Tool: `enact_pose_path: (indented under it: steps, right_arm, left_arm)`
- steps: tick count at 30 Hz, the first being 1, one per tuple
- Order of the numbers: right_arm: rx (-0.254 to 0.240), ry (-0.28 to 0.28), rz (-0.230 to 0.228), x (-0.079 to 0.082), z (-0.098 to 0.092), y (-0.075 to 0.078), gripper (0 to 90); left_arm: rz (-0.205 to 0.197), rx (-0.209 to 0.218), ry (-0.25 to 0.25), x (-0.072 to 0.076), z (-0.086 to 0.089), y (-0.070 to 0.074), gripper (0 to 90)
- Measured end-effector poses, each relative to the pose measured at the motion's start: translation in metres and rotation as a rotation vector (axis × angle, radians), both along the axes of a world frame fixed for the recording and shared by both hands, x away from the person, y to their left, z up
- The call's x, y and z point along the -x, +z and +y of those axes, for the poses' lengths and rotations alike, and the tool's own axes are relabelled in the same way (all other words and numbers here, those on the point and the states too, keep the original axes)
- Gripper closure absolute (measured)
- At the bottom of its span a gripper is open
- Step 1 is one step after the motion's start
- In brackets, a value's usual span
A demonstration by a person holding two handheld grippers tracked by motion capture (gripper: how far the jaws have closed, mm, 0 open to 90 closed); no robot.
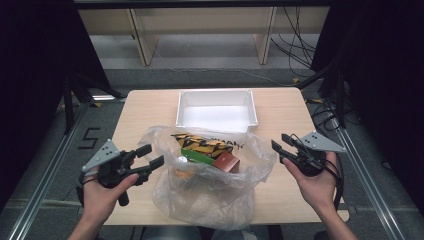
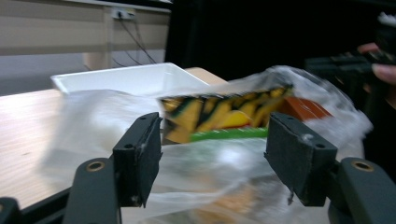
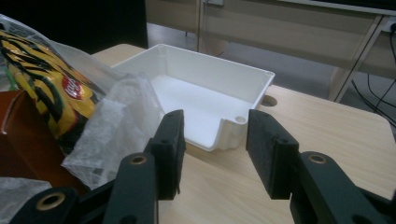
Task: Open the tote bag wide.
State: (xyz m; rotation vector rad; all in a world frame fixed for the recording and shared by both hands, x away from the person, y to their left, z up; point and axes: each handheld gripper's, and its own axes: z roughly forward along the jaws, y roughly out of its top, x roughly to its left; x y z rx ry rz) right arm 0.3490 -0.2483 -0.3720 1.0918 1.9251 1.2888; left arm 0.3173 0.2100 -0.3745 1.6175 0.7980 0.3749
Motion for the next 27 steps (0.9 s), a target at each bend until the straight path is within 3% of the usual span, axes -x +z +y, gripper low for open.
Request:
enact_pose_path:
  steps: [1, 2, 6, 9, 11, 12, 14, 16, 19, 20, 21, 22, 23, 25, 26, 27]
  right_arm:
    - [0.002, 0.002, -0.020, -0.001, 0.002, 0.000, 57.0]
    - [0.001, 0.012, 0.000, 0.000, 0.004, 0.002, 56.9]
    - [0.018, 0.027, -0.026, -0.004, 0.007, 0.004, 56.6]
    - [-0.006, 0.015, -0.002, -0.003, 0.011, 0.004, 56.2]
    - [0.012, 0.030, -0.033, -0.006, 0.011, 0.005, 55.9]
    - [0.005, 0.030, -0.001, -0.005, 0.012, 0.006, 55.8]
    - [0.012, 0.030, -0.025, -0.007, 0.013, 0.007, 55.6]
    - [0.012, 0.040, -0.011, -0.006, 0.014, 0.008, 55.5]
    - [0.029, 0.041, -0.027, -0.008, 0.014, 0.007, 55.4]
    - [0.011, 0.041, -0.012, -0.007, 0.015, 0.006, 55.4]
    - [0.023, 0.028, -0.040, -0.008, 0.015, 0.005, 55.4]
    - [0.009, 0.033, -0.007, -0.007, 0.015, 0.005, 55.4]
    - [0.002, 0.029, -0.021, -0.008, 0.016, 0.004, 55.4]
    - [0.006, 0.030, 0.006, -0.007, 0.016, 0.004, 55.4]
    - [0.020, 0.040, -0.008, -0.009, 0.015, 0.004, 55.3]
    - [0.019, 0.038, -0.008, -0.009, 0.015, 0.003, 55.3]
  left_arm:
    - [-0.002, -0.019, -0.005, 0.001, -0.004, 0.001, 33.8]
    - [-0.012, -0.035, -0.017, 0.000, -0.007, 0.002, 33.5]
    - [-0.037, -0.092, -0.055, -0.004, -0.020, 0.005, 32.5]
    - [-0.060, -0.129, -0.076, -0.007, -0.028, 0.008, 30.2]
    - [-0.072, -0.168, -0.097, -0.007, -0.034, 0.010, 27.7]
    - [-0.077, -0.186, -0.111, -0.007, -0.037, 0.010, 26.8]
    - [-0.077, -0.216, -0.133, -0.007, -0.045, 0.009, 25.2]
    - [-0.076, -0.236, -0.146, -0.009, -0.050, 0.007, 24.7]
    - [-0.076, -0.266, -0.156, -0.013, -0.055, 0.004, 25.9]
    - [-0.073, -0.270, -0.161, -0.014, -0.056, 0.003, 26.3]
    - [-0.070, -0.278, -0.166, -0.015, -0.057, 0.002, 26.8]
    - [-0.069, -0.282, -0.172, -0.016, -0.058, 0.001, 27.4]
    - [-0.063, -0.292, -0.178, -0.017, -0.059, 0.000, 27.6]
    - [-0.044, -0.325, -0.204, -0.017, -0.062, -0.003, 28.2]
    - [-0.039, -0.348, -0.223, -0.017, -0.063, -0.004, 28.2]
    - [-0.045, -0.347, -0.229, -0.017, -0.065, -0.006, 28.5]
